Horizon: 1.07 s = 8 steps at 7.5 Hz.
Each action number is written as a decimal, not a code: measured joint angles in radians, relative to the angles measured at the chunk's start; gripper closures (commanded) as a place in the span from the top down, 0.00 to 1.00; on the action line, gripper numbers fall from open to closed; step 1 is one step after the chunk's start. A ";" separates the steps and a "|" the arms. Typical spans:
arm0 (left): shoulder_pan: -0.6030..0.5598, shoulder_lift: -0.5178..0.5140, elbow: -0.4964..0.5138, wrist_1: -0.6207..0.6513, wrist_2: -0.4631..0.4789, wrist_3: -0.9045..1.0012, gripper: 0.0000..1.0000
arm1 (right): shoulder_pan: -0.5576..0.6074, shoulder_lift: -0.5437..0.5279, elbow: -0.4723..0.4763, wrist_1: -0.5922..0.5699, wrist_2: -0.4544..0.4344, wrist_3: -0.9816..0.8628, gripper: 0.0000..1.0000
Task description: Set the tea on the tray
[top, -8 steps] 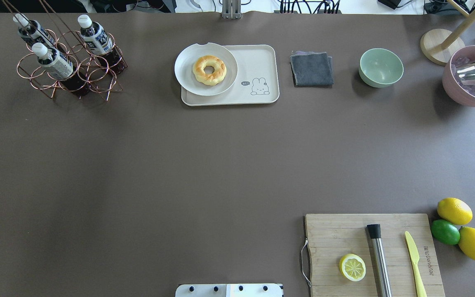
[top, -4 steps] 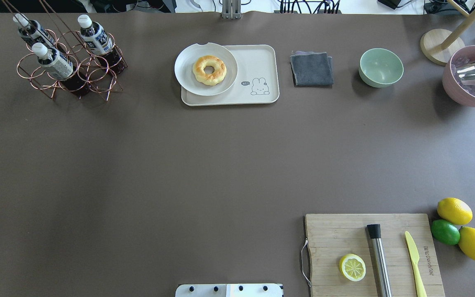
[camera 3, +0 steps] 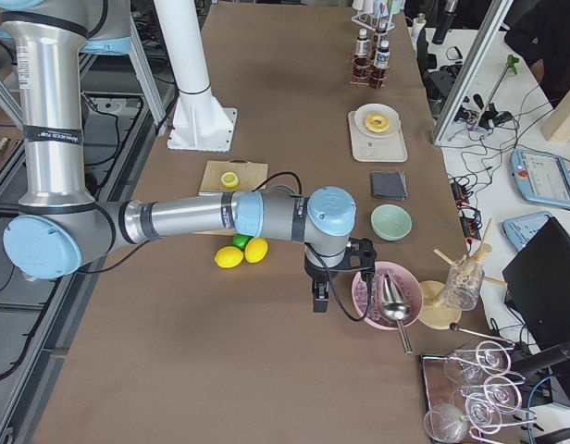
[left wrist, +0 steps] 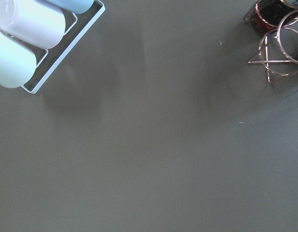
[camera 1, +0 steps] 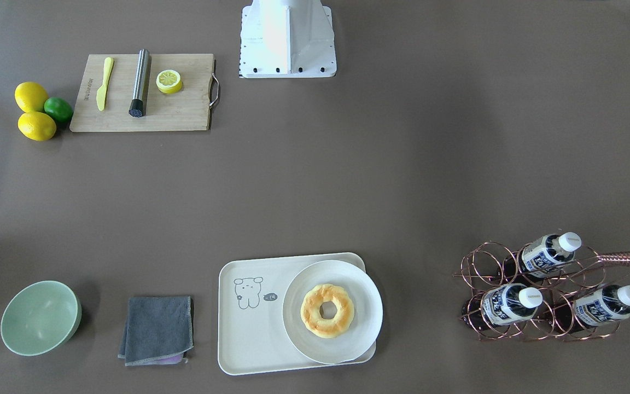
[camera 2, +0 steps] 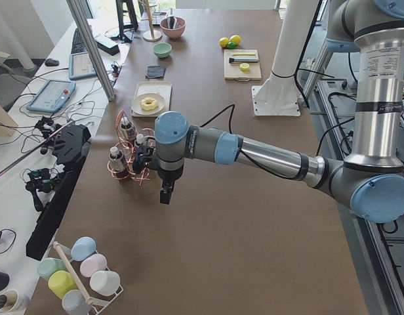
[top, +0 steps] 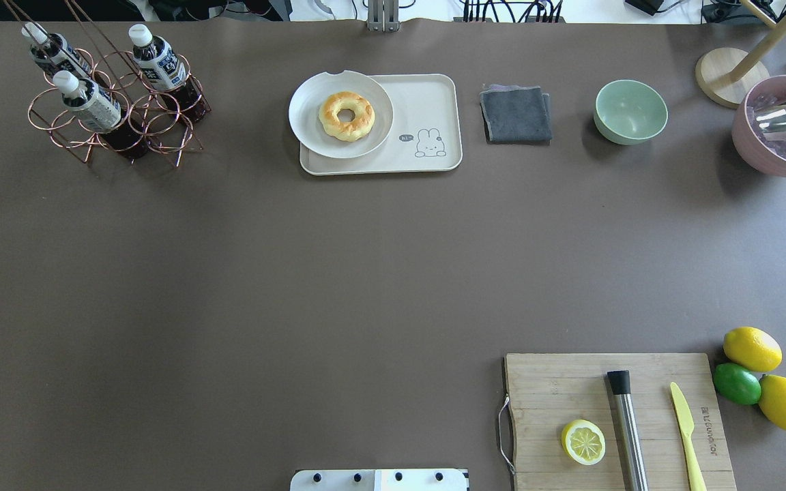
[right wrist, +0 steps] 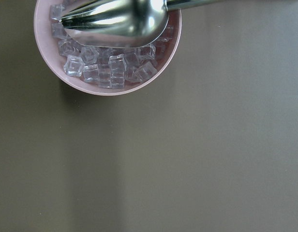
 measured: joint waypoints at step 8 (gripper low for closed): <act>0.231 -0.124 -0.114 -0.380 -0.157 -0.403 0.98 | 0.001 -0.009 -0.024 -0.005 -0.006 0.005 1.00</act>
